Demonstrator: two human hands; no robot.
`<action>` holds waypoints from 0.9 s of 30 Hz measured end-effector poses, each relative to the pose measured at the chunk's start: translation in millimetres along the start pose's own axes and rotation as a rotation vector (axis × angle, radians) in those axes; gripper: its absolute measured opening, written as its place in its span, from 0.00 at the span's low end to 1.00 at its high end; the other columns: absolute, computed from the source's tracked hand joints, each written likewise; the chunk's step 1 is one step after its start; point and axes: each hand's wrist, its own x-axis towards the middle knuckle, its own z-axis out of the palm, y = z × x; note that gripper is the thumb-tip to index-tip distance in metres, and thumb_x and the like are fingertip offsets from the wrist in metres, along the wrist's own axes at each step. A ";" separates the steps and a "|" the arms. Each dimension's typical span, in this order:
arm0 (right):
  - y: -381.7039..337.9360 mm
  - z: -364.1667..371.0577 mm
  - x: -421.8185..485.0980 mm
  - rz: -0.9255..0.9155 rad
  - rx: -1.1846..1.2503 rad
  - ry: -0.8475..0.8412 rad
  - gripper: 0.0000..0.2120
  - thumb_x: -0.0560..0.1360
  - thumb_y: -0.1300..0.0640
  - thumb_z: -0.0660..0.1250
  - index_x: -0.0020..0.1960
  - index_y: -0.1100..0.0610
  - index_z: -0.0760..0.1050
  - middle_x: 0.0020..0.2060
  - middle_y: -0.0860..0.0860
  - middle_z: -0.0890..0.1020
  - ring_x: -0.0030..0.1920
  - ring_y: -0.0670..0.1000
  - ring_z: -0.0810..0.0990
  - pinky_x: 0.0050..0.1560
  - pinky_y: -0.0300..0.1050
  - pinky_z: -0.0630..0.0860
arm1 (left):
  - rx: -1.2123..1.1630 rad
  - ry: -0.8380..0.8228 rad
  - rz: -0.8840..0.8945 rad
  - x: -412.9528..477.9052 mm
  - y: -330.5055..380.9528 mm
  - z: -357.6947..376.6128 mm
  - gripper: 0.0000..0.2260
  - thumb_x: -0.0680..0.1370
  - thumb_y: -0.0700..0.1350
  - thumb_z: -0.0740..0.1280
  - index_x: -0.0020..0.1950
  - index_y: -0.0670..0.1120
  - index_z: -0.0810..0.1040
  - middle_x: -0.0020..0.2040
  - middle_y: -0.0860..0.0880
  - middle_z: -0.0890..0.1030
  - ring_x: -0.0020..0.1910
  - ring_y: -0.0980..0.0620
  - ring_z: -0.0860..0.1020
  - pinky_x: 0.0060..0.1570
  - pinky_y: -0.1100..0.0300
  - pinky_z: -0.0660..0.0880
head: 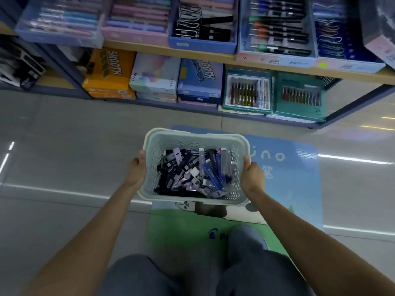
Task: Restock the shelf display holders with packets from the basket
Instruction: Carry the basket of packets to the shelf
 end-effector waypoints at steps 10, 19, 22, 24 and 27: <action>-78.4 -99.8 -101.7 -0.119 -0.204 -0.096 0.27 0.82 0.45 0.42 0.63 0.62 0.70 0.56 0.62 0.77 0.53 0.61 0.75 0.45 0.48 0.65 | -0.179 0.155 -0.176 -132.9 24.7 -98.8 0.21 0.82 0.55 0.49 0.50 0.41 0.73 0.43 0.46 0.74 0.47 0.46 0.71 0.47 0.56 0.65; -200.7 -193.5 -212.7 -0.303 -0.291 -0.229 0.22 0.83 0.51 0.45 0.66 0.64 0.67 0.56 0.66 0.75 0.49 0.60 0.74 0.43 0.49 0.67 | -0.265 0.278 -0.296 -255.7 79.0 -233.7 0.27 0.82 0.58 0.47 0.60 0.39 0.75 0.57 0.36 0.77 0.54 0.41 0.75 0.51 0.53 0.67; -239.8 -213.7 -244.4 -0.380 -0.253 -0.252 0.25 0.82 0.45 0.44 0.48 0.61 0.74 0.40 0.60 0.75 0.42 0.60 0.75 0.40 0.50 0.69 | -0.325 0.344 -0.309 -288.7 90.9 -272.0 0.26 0.82 0.58 0.48 0.63 0.42 0.75 0.60 0.39 0.76 0.57 0.42 0.75 0.56 0.52 0.69; -263.7 -220.8 -262.4 -0.411 -0.226 -0.250 0.25 0.81 0.42 0.44 0.34 0.54 0.65 0.31 0.54 0.70 0.33 0.55 0.71 0.33 0.47 0.64 | -0.388 0.383 -0.340 -307.7 97.5 -292.7 0.26 0.81 0.59 0.48 0.64 0.43 0.74 0.62 0.41 0.76 0.60 0.41 0.74 0.62 0.49 0.69; -300.7 -229.7 -285.8 -0.486 -0.252 -0.290 0.26 0.82 0.42 0.44 0.31 0.53 0.63 0.28 0.52 0.69 0.28 0.52 0.67 0.29 0.45 0.59 | -0.468 0.440 -0.409 -330.6 104.8 -318.4 0.27 0.80 0.61 0.49 0.63 0.43 0.74 0.61 0.42 0.77 0.59 0.41 0.74 0.63 0.44 0.70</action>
